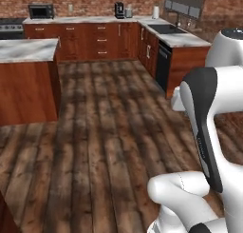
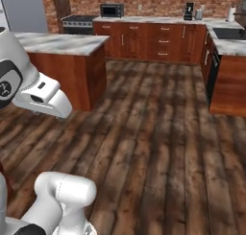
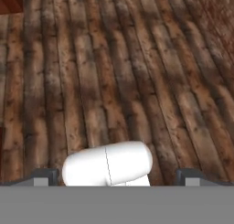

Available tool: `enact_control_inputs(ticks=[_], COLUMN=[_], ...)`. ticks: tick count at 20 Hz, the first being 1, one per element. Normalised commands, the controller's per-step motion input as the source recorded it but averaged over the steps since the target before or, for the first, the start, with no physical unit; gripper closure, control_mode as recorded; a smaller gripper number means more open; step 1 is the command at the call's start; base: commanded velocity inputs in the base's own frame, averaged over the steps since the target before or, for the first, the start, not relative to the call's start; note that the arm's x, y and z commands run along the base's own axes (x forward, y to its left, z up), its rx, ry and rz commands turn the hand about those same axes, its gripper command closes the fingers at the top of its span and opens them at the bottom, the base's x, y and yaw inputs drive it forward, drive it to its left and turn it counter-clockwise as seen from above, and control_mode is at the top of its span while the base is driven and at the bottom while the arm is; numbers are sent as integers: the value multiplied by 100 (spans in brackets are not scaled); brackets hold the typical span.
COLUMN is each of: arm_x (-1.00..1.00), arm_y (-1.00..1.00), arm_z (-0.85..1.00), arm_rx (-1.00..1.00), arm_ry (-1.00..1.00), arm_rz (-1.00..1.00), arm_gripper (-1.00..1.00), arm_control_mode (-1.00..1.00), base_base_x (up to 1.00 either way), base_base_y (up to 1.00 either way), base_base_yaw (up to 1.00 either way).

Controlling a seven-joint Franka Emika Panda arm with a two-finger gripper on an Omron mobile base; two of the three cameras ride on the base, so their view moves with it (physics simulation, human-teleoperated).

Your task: There is a bowl on the dining counter. Grab a lemon wedge from the fridge and place it in the bowl. Then get the liquor bottle and glass cup from the cabinet and place them next to the bowl.

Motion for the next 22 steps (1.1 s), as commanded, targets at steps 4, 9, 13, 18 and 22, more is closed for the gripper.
enact_control_inputs(ticks=[4,9,13,18,22], arm_x=[0,0,0,0,0], arm_y=[0,0,0,0,0], arm_z=[0,0,0,0,0], arm_rx=[0,0,0,0,0], arm_ry=[0,0,0,0,0], arm_rz=[0,0,0,0,0], arm_gripper=[-100,-100,-100,-100,-100], arm_control_mode=[100,100,100,100,100], base_base_x=[100,100,100,100,100], base_base_y=[-32,-33,-39,-44,-36], base_base_yaw=[17,16,15,11,6])
